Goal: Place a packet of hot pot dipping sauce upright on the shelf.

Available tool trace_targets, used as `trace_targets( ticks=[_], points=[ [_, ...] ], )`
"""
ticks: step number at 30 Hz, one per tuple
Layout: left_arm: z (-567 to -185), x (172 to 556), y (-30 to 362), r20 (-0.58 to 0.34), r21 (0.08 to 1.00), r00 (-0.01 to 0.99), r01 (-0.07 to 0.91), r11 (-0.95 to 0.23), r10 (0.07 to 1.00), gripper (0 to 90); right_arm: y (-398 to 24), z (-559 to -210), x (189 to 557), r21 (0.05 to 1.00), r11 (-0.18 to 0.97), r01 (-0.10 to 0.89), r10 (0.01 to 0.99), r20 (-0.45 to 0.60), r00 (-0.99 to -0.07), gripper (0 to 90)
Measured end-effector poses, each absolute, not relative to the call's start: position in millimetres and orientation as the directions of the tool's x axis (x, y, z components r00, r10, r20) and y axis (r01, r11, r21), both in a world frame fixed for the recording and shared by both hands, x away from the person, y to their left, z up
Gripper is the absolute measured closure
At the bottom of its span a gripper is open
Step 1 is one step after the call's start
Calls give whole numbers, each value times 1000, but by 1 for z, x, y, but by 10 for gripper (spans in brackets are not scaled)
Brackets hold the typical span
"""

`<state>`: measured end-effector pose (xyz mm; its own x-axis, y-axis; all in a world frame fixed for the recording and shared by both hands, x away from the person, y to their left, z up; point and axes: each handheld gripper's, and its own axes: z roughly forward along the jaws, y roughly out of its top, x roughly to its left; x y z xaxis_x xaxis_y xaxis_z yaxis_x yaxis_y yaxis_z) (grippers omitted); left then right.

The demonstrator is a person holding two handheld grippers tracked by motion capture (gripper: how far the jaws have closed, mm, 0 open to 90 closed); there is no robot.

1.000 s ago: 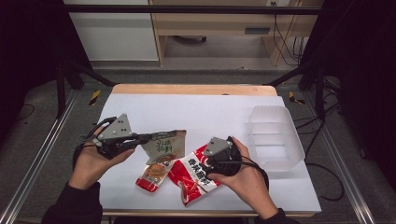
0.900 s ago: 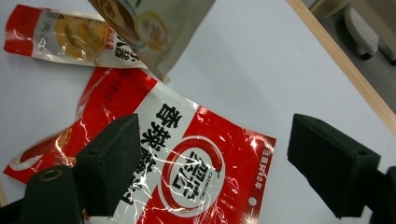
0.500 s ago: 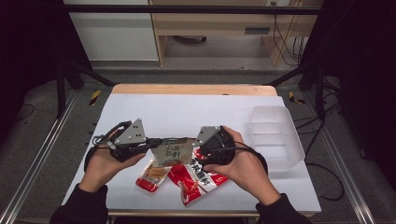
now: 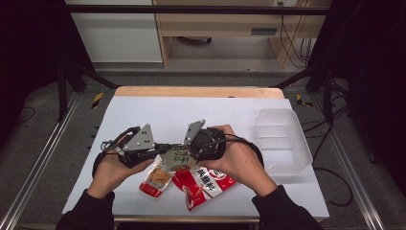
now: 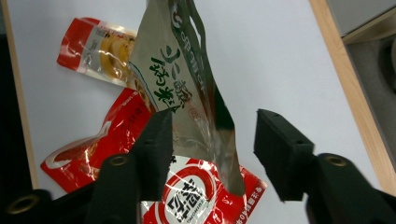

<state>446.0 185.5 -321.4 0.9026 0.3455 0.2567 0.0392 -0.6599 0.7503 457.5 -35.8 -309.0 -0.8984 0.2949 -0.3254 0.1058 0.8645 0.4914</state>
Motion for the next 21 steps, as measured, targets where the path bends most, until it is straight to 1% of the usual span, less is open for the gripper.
trace_targets(
  ticks=[1,2,3,4,5,9,10,11,15,17,21],
  points=[
    [-321,446,185,257,750,903,39,-660,345,900,-35,-309,458,483,869,108,291,-322,-901,530],
    [-321,446,185,257,750,903,39,-660,345,900,-35,-309,458,483,869,108,291,-322,-901,530],
    [-322,445,184,255,754,904,36,-656,342,900,-34,-310,460,468,878,103,275,-317,-908,566],
    [-322,445,184,255,754,904,36,-656,342,900,-34,-310,460,468,878,103,275,-317,-908,566],
    [-321,446,183,256,757,904,33,-653,342,900,-34,-312,462,454,885,101,264,-311,-913,622],
    [-323,447,181,256,758,906,28,-652,336,900,-32,-313,465,447,888,107,257,-290,-922,677],
    [-323,447,181,256,758,906,28,-652,336,900,-32,-313,465,447,888,107,257,-290,-922,677],
    [-323,448,181,252,756,907,32,-654,336,900,-29,-314,468,431,896,104,244,-282,-928,738],
    [-323,448,181,255,757,904,33,-653,342,900,-24,-314,470,412,906,98,228,-280,-932,847],
    [-323,447,181,257,757,903,33,-652,344,900,-22,-312,469,411,907,98,225,-274,-935,877],
    [-324,448,183,243,776,905,34,-629,350,900,-20,-309,468,393,915,94,220,-290,-931,900]
  ],
)
